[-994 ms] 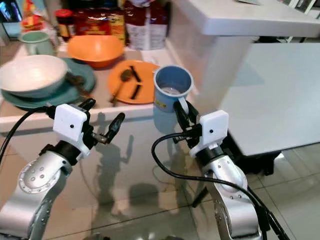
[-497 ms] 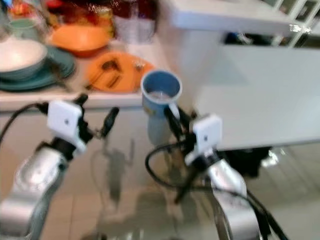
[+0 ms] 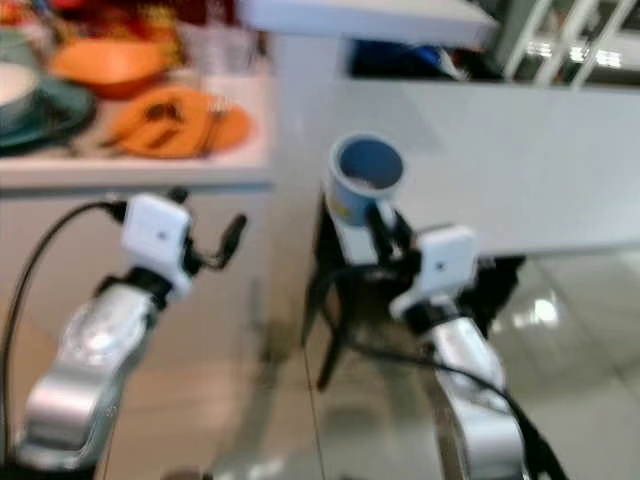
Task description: Setting the table
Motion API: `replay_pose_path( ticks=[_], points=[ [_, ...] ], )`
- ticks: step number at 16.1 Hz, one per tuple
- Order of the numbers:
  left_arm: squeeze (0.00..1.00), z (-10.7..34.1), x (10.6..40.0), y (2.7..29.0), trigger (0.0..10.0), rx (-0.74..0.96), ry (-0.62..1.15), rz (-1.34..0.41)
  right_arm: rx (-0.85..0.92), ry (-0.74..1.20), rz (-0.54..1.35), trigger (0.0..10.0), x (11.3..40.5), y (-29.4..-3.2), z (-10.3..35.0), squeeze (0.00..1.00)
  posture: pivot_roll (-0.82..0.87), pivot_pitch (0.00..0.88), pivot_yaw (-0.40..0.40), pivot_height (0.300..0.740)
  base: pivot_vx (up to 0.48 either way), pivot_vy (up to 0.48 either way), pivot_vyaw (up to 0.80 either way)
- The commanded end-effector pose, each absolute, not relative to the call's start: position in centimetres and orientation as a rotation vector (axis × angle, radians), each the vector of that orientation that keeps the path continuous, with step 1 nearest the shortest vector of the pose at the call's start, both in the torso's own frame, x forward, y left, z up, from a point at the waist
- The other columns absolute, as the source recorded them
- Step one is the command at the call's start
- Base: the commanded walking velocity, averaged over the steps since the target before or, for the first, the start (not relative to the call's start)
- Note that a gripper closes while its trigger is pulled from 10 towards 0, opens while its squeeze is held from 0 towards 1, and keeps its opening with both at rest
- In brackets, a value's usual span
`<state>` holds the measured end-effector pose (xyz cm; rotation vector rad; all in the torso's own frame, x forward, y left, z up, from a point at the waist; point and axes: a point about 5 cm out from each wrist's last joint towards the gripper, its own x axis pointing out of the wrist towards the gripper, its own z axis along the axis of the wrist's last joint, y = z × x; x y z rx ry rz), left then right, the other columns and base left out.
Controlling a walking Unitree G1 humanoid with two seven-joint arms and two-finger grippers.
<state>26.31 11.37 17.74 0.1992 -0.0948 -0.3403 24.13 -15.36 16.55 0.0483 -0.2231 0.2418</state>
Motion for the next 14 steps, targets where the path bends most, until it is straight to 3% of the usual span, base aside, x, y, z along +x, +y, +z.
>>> replay_pose_path(
  ticks=[1, 6, 11, 14],
  points=[
    [0.00, 18.1, 26.5, 11.7, 10.0, 0.226, -0.107, -0.319, 0.067, -0.250, 0.216, 10.0, 24.5, -15.6, 17.2, 0.00, 0.08, 0.052, -0.062, 0.740, 0.000, -0.480, 0.80],
    [0.00, 18.1, 27.6, 11.4, 10.0, 0.246, -0.117, -0.312, 0.070, -0.161, 0.097, 10.0, 25.3, -16.3, 16.4, 0.00, 0.04, 0.046, -0.037, 0.740, 0.000, -0.480, 0.73],
    [0.00, 18.4, 27.9, 11.4, 10.0, 0.242, -0.128, -0.285, 0.075, -0.120, 0.004, 10.0, 25.7, -18.0, 16.4, 0.00, 0.04, 0.058, -0.036, 0.740, 0.000, -0.480, 0.00],
    [0.00, 18.0, 28.1, 11.7, 10.0, 0.238, -0.114, -0.278, 0.123, -0.081, 0.040, 10.0, 26.1, -17.2, 16.9, 0.00, 0.02, 0.074, -0.030, 0.740, 0.000, -0.480, 0.00]
  ],
)
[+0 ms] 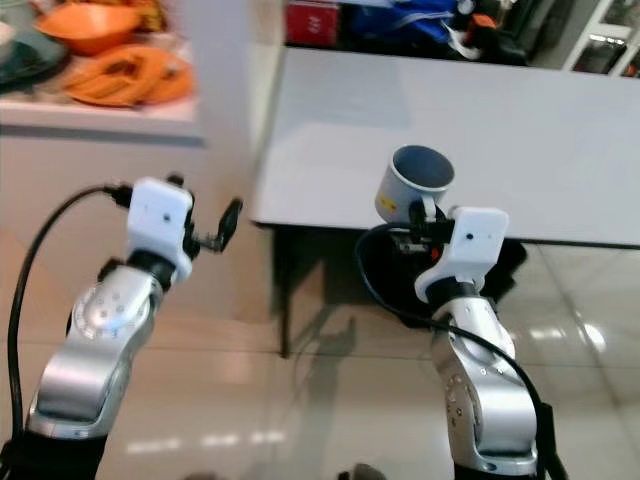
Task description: Setting the table
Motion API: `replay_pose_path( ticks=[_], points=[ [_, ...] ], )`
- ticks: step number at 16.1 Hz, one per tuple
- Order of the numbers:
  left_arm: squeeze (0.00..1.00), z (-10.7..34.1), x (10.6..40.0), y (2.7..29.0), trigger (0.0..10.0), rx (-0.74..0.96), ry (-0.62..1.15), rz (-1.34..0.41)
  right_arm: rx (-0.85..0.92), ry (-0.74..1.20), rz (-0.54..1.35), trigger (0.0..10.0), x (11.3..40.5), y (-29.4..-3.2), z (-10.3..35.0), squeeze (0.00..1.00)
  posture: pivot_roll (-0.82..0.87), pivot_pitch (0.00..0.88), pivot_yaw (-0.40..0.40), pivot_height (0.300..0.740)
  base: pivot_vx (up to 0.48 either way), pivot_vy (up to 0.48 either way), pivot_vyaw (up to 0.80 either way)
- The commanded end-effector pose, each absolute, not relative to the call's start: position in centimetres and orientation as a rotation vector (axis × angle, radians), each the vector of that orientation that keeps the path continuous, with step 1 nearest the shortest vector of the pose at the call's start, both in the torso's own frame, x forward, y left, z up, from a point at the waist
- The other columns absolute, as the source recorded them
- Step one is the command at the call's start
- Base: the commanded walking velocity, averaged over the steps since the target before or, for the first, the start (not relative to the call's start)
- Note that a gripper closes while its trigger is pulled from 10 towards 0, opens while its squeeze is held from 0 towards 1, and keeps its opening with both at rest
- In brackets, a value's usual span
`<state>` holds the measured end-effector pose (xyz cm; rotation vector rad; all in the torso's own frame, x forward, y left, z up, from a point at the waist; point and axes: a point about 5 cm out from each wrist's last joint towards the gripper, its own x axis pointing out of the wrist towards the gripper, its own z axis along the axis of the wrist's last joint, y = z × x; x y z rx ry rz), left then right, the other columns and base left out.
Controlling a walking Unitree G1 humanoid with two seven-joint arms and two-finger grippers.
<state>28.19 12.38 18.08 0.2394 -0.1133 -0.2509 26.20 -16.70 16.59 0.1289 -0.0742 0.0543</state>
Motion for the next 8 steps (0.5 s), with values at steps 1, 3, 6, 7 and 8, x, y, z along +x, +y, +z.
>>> replay_pose_path(
  ticks=[1, 3, 6, 7, 8],
  points=[
    [0.00, 17.95, 28.09, 11.73, 10.0, 0.236, -0.111, -0.263, 0.127, -0.094, 0.046, 10.0, 26.02, -17.01, 16.92, 0.00, 0.02, 0.071, -0.030, 0.740, 0.000, -0.480, 0.00],
    [0.00, 17.81, 27.79, 12.16, 10.0, 0.225, -0.098, -0.258, 0.145, -0.116, 0.068, 10.0, 26.07, -16.22, 17.13, 0.00, 0.02, 0.069, -0.019, 0.740, 0.000, -0.480, 0.00],
    [0.00, 17.98, 28.28, 12.37, 10.0, 0.223, -0.102, -0.253, 0.123, -0.112, 0.082, 10.0, 26.04, -16.04, 17.27, 0.00, 0.02, 0.077, -0.012, 0.740, 0.000, -0.480, 0.00],
    [0.00, 18.18, 28.18, 12.06, 10.0, 0.207, -0.109, -0.269, 0.127, -0.117, 0.073, 10.0, 25.93, -16.21, 17.36, 0.00, 0.02, 0.079, -0.014, 0.740, 0.000, -0.480, 0.00],
    [0.00, 18.22, 28.14, 11.81, 10.0, 0.207, -0.112, -0.275, 0.122, -0.120, 0.075, 10.0, 25.92, -16.25, 17.42, 0.00, 0.02, 0.079, -0.014, 0.740, 0.000, -0.480, 0.00]
  ],
)
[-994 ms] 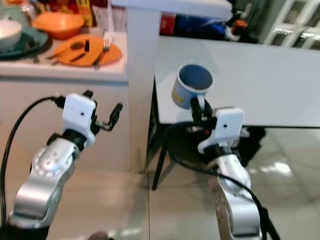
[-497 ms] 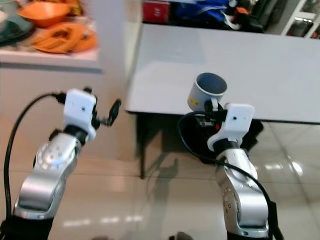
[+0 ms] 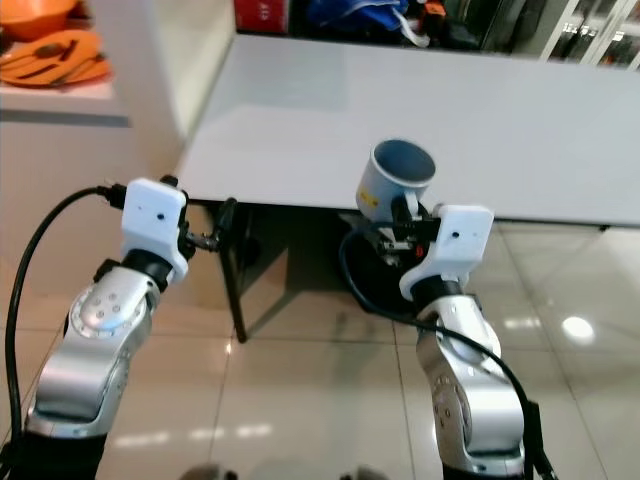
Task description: Setting the table
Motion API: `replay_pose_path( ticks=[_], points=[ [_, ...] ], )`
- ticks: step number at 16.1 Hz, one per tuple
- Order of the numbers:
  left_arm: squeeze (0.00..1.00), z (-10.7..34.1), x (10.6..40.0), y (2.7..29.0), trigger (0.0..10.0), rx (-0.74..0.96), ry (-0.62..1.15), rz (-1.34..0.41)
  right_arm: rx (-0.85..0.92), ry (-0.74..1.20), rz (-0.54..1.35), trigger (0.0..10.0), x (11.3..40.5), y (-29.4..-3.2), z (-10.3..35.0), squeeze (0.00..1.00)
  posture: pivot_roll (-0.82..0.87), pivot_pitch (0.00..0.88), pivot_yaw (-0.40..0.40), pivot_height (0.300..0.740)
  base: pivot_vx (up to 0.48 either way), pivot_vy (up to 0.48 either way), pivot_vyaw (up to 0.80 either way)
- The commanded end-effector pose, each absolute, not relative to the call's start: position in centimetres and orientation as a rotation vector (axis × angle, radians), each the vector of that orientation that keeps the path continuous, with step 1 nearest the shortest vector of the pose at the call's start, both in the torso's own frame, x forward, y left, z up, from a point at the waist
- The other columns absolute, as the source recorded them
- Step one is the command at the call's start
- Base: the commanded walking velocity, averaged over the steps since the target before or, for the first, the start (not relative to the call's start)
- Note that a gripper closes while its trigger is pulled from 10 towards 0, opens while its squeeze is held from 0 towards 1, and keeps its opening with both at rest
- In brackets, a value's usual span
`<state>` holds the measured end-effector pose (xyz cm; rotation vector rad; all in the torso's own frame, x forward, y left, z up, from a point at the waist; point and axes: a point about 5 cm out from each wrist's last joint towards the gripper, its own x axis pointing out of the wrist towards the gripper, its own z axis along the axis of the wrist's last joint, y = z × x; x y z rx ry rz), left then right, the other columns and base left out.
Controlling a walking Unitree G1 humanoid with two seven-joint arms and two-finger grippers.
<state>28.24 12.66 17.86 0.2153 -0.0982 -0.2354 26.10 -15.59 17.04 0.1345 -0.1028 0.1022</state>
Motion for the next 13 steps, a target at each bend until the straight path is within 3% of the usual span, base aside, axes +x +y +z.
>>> replay_pose_path(
  ticks=[1, 13],
  points=[
    [0.00, 18.10, 28.09, 11.75, 10.0, 0.200, -0.107, -0.261, 0.100, -0.118, 0.090, 10.0, 25.93, -16.16, 17.45, 0.00, 0.02, 0.081, -0.014, 0.740, 0.000, -0.480, 0.00],
    [0.00, 18.20, 27.87, 12.48, 10.0, 0.216, -0.108, -0.247, 0.116, -0.099, 0.072, 10.0, 26.00, -16.11, 16.98, 0.00, 0.03, 0.056, -0.015, 0.740, 0.000, -0.480, 0.00]
  ],
)
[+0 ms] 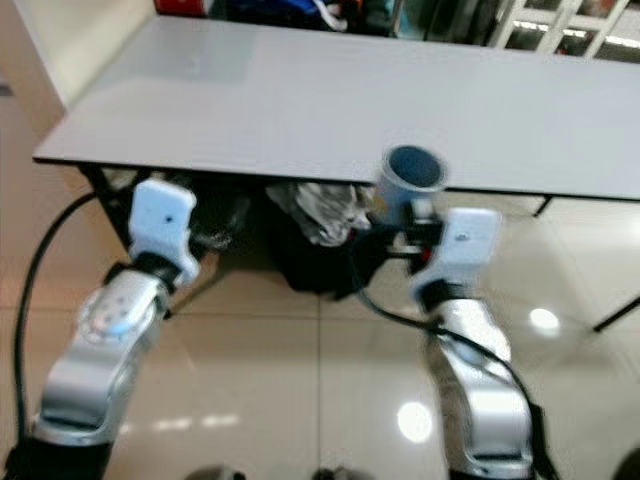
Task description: Setting the table
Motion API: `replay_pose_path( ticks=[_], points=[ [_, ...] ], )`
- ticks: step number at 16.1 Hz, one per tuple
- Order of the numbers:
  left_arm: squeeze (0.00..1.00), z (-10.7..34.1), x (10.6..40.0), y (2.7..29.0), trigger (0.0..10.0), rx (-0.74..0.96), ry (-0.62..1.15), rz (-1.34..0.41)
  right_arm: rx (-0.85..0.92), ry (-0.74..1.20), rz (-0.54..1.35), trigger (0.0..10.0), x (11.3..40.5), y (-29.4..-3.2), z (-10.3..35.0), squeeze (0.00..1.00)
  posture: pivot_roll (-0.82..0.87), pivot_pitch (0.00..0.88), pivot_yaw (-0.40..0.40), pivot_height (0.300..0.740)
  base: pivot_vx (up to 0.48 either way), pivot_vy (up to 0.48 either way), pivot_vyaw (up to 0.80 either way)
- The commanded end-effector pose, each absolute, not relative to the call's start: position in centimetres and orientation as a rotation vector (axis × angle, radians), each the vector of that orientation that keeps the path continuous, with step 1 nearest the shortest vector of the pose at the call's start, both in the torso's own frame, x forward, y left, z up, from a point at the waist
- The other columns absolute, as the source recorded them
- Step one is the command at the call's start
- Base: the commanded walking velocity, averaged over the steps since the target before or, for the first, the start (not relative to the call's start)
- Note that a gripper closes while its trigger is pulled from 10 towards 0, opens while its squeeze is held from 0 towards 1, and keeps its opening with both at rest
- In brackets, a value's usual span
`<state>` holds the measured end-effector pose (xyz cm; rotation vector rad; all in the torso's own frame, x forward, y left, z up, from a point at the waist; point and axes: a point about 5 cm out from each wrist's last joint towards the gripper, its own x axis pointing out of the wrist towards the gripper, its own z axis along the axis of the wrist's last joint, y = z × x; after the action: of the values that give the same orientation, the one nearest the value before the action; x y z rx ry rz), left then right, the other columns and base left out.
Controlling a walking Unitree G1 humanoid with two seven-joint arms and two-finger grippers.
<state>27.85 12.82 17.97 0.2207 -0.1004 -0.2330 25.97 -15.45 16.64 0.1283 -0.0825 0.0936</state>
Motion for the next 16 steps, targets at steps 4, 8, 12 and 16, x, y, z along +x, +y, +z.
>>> replay_pose_path(
  ticks=[4, 8, 12, 16],
  points=[
    [0.00, 18.2, 27.9, 12.3, 10.0, 0.219, -0.109, -0.254, 0.119, -0.105, 0.065, 10.0, 26.1, -16.2, 17.0, 0.00, 0.03, 0.044, -0.012, 0.740, 0.000, -0.480, 0.00],
    [0.00, 18.0, 28.5, 13.2, 10.0, 0.221, -0.077, -0.163, 0.136, -0.107, 0.046, 10.0, 26.1, -16.3, 17.0, 0.00, 0.03, 0.040, -0.011, 0.740, 0.000, -0.360, 0.00],
    [0.00, 18.7, 28.7, 13.2, 10.0, 0.188, -0.110, -0.194, 0.135, -0.087, 0.029, 10.0, 26.3, -16.4, 17.0, 0.00, 0.03, 0.041, -0.006, 0.740, 0.070, 0.000, -0.15],
    [0.00, 19.0, 28.6, 12.9, 10.0, 0.171, -0.124, -0.217, 0.278, -0.080, 0.034, 10.0, 26.2, -16.4, 17.3, 0.00, 0.03, 0.045, -0.002, 0.740, 0.428, 0.000, -0.20]
  ],
)
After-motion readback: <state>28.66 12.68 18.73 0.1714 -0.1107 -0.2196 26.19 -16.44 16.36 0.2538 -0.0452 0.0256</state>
